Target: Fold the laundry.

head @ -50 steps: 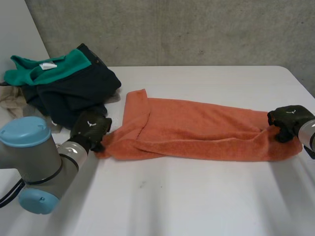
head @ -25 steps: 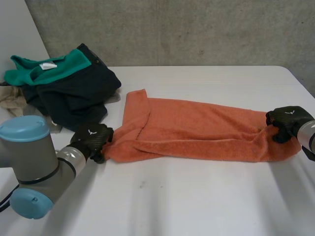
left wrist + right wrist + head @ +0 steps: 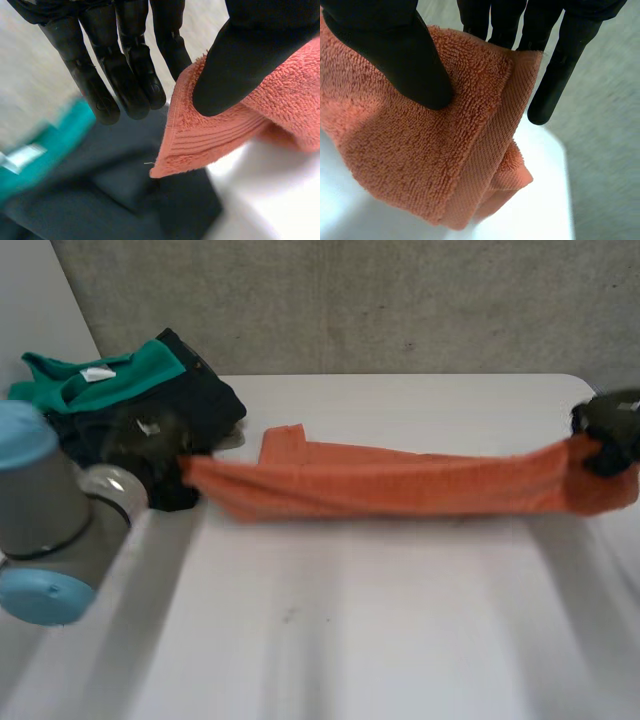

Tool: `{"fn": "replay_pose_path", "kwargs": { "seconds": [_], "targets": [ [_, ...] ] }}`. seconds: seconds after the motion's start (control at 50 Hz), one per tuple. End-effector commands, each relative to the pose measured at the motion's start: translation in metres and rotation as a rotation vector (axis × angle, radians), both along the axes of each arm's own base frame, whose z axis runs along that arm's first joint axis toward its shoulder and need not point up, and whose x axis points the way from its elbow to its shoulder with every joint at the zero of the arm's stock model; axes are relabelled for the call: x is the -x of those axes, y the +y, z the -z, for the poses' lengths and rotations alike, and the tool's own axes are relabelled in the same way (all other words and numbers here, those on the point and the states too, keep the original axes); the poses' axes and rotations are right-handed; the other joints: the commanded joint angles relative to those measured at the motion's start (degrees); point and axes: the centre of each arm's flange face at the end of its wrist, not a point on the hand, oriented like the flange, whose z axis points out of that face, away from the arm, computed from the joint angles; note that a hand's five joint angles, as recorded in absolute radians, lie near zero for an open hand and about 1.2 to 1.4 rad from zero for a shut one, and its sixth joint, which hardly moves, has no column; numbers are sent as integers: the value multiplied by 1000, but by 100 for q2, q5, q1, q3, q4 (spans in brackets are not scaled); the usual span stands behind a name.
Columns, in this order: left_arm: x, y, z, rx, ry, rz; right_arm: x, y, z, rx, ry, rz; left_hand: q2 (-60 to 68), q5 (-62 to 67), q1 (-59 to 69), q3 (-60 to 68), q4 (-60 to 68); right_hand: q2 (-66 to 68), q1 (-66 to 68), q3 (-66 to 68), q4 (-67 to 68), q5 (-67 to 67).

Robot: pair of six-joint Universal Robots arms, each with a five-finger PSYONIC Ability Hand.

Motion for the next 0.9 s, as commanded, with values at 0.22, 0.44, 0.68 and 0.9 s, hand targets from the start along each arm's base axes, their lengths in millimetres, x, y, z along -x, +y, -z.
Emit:
{"fn": "replay_pose_path", "kwargs": {
  "seconds": [0.22,0.44,0.68,0.9],
  "targets": [
    [-19,73,-157,418,119,55,18,62,-133,283,174,20,1153,1399,1316,1174,1142,1259,1632,1185,1139,1394],
    [6,18,-56,130,-47,81,16,33,-47,-5,191,-76,1153,1399,1316,1174,1142,1259,1632,1185,1139,1394],
    [55,-73,-124,554,36,-21,-15,-54,-65,360,-12,42,1153,1399,1316,1174,1142,1259,1632,1185,1139,1394],
    [52,-68,-184,851,249,-48,-18,-52,-134,907,-308,56,1153,1399,1316,1174,1142,1259,1632,1185,1139,1394]
  ]
}}
